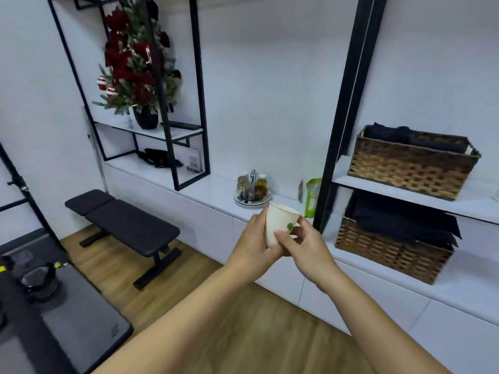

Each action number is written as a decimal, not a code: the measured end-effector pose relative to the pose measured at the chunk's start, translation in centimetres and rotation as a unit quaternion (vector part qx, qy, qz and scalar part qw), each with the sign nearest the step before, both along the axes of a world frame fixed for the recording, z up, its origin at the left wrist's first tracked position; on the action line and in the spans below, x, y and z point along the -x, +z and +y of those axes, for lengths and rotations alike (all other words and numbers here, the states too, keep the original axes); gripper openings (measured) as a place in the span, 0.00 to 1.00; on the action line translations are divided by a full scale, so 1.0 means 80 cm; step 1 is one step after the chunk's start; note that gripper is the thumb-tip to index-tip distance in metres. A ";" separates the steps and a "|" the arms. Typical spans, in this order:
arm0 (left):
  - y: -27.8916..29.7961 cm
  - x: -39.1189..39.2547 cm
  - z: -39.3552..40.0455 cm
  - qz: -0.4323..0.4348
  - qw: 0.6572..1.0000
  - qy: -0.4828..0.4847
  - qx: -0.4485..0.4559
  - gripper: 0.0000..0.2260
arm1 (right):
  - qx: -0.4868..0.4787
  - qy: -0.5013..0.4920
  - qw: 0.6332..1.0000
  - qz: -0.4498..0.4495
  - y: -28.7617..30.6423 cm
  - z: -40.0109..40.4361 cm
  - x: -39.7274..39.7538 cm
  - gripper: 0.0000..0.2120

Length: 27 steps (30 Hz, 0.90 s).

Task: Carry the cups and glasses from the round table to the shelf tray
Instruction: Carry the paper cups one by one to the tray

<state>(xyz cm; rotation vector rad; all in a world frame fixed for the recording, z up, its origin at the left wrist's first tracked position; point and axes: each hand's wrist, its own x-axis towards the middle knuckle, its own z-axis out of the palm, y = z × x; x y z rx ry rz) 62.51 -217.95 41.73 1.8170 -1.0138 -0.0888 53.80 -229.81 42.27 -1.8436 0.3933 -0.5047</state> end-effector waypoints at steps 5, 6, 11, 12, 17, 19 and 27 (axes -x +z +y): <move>-0.013 -0.125 -0.090 0.014 0.999 -0.019 0.027 0.19 | 0.057 0.002 0.998 0.038 -0.013 -0.100 -0.127 0.16; -0.012 -0.157 -0.108 0.016 0.999 -0.011 0.029 0.17 | 0.067 0.000 0.997 0.049 -0.009 -0.118 -0.157 0.16; 0.004 -0.299 -0.171 0.012 0.999 -0.014 0.027 0.17 | 0.072 -0.031 0.995 0.054 0.002 -0.182 -0.297 0.15; 0.007 -0.321 -0.182 0.016 0.999 -0.013 0.027 0.17 | 0.071 -0.040 0.995 0.050 0.001 -0.192 -0.321 0.15; 0.003 -0.427 -0.224 0.068 0.997 0.002 0.040 0.21 | 0.075 -0.047 0.995 0.037 -0.002 -0.229 -0.433 0.17; -0.002 -0.470 -0.241 0.083 0.995 0.032 0.040 0.25 | 0.095 -0.047 0.994 0.030 -0.003 -0.246 -0.479 0.21; -0.006 -0.640 -0.316 0.093 0.992 0.084 0.023 0.22 | 0.102 -0.045 0.994 0.001 -0.010 -0.326 -0.663 0.26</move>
